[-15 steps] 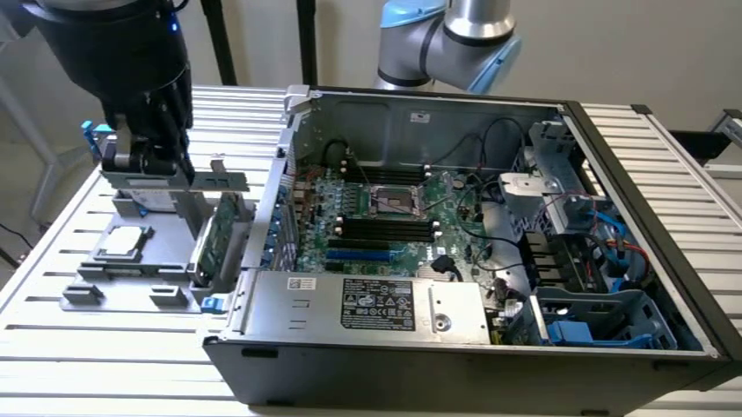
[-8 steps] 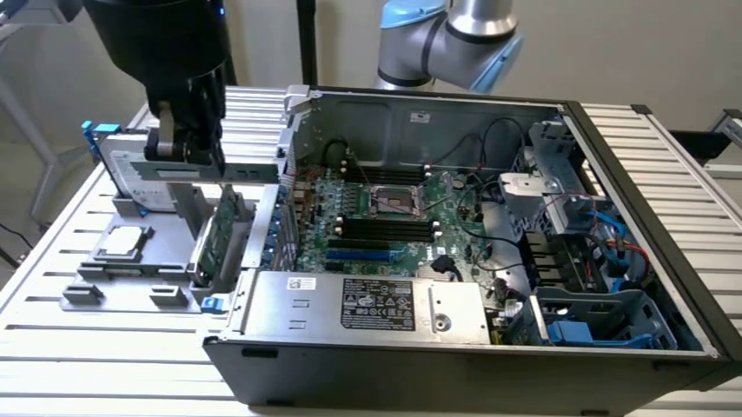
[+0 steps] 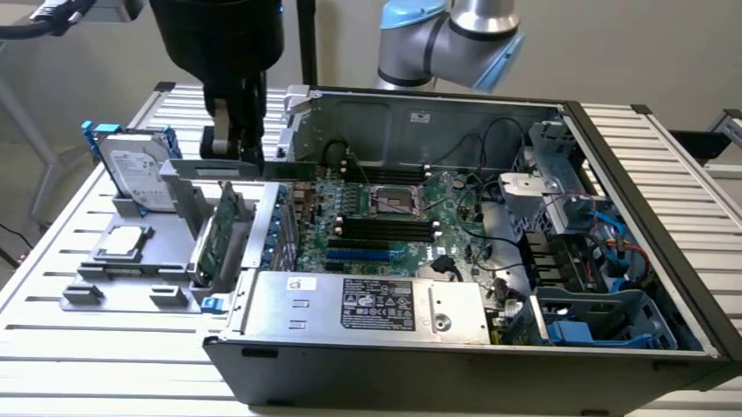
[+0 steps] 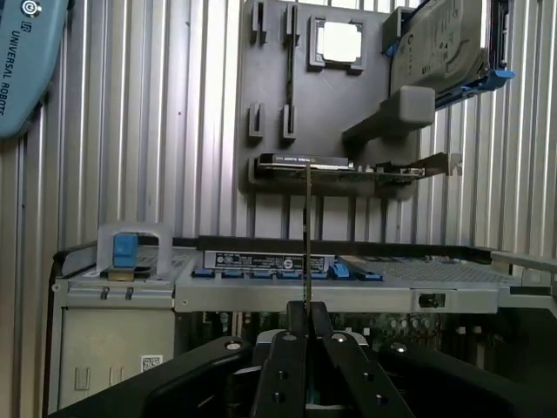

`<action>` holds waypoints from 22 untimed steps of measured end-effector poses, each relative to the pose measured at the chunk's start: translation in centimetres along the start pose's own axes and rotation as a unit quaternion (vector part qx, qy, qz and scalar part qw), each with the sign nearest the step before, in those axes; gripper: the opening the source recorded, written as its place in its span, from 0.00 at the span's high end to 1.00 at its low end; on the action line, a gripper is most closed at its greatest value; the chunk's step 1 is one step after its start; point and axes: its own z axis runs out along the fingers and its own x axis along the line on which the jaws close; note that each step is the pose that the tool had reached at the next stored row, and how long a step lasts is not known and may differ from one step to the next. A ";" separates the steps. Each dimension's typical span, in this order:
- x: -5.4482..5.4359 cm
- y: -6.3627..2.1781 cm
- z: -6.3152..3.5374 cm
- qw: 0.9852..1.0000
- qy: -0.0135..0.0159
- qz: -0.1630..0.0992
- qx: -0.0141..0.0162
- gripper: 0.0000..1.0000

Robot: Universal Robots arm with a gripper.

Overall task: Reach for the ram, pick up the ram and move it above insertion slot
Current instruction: 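Pick up the ram and move it above insertion slot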

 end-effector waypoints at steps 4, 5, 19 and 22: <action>0.0 -1.82 -0.12 1.000 0.000 0.000 0.000 0.87; 0.0 -2.27 -0.15 1.000 0.000 0.000 0.000 0.87; -0.7 -8.71 0.03 1.000 0.000 0.000 0.000 0.87; -1.4 -9.97 0.54 1.000 0.001 0.000 0.000 0.87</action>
